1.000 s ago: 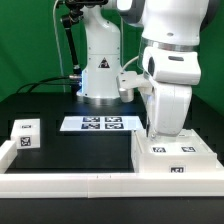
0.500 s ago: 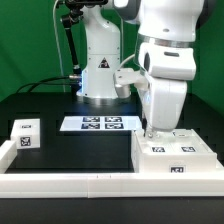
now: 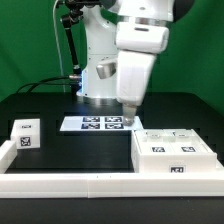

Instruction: Assemble cabinet

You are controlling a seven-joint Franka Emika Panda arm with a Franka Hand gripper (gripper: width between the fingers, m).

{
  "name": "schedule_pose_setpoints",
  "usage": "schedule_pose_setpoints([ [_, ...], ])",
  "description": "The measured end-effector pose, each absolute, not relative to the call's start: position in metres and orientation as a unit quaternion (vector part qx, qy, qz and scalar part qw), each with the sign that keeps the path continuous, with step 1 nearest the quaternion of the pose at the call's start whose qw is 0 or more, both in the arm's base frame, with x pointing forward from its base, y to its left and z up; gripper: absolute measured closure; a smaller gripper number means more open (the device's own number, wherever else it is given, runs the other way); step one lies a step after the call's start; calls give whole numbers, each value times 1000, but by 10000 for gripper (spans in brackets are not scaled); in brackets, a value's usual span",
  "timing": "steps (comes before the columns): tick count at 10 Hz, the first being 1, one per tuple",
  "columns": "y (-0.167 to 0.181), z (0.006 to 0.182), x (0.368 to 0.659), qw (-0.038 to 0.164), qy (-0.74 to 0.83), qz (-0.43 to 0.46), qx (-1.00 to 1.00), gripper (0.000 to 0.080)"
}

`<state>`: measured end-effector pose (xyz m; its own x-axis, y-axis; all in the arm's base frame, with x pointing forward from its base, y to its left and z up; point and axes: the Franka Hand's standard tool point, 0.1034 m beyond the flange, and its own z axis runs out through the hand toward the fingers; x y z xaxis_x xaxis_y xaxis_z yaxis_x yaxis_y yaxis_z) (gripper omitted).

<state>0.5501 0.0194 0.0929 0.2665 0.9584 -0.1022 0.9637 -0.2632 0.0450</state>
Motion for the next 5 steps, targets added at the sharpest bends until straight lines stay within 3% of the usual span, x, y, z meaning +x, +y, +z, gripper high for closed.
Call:
schedule_pose_setpoints([
  [3,44,91,519,51,537,-2,842,2],
  [5,62,87,517,50,539,7,841,2],
])
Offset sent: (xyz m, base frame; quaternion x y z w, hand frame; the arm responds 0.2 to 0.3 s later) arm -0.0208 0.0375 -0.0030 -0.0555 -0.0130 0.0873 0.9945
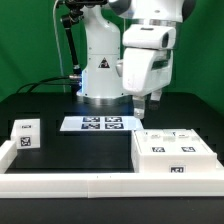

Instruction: Assemble cabinet

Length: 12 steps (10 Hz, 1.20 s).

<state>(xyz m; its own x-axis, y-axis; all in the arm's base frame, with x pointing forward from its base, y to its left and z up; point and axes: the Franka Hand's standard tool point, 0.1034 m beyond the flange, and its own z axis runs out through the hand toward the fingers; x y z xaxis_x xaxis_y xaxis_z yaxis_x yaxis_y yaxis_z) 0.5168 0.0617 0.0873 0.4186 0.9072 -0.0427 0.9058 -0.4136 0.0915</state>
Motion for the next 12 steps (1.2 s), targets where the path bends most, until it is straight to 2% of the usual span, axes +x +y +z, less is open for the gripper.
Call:
schedule_pose_setpoints([
  [6,59,88,517,50,533,10,845,2],
  [8,49,86,506,47,445,40,893,2],
  [9,48,84,503,47,461,33,885,2],
  [12,51,84,504,39,387,38,920,2],
])
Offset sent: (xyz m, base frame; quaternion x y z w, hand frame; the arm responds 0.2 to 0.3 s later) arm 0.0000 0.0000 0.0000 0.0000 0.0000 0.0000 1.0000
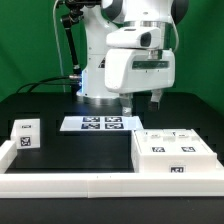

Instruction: Assemble cabinet

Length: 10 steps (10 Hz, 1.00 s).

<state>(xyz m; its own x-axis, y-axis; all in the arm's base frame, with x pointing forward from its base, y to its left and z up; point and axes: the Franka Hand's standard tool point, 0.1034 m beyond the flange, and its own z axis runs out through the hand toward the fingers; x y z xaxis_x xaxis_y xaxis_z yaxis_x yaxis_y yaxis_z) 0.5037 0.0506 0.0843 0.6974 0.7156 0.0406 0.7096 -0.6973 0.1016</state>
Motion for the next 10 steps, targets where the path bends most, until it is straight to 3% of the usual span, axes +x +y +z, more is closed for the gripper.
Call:
schedule_pose_setpoints([
  [4,54,81,493,15,172,62,983,2],
  [10,61,80,491,-15,-8,60,998,2],
])
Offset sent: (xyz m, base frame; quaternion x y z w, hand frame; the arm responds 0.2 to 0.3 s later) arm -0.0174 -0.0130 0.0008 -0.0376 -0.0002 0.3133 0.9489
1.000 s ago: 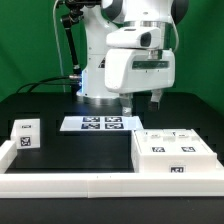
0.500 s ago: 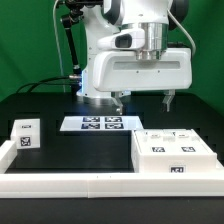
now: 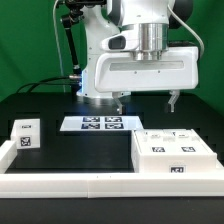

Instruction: Assemble cabinet

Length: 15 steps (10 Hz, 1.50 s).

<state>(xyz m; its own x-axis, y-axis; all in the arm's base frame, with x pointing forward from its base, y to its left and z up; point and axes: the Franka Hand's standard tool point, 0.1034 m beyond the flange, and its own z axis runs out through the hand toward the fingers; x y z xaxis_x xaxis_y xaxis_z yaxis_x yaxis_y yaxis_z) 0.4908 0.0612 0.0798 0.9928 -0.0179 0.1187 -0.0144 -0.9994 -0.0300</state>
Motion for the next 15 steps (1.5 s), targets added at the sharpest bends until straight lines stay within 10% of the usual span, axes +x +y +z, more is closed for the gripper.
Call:
schedule_pose_setpoints([
  [15,88,19,478,23,29,-57,-998,2],
])
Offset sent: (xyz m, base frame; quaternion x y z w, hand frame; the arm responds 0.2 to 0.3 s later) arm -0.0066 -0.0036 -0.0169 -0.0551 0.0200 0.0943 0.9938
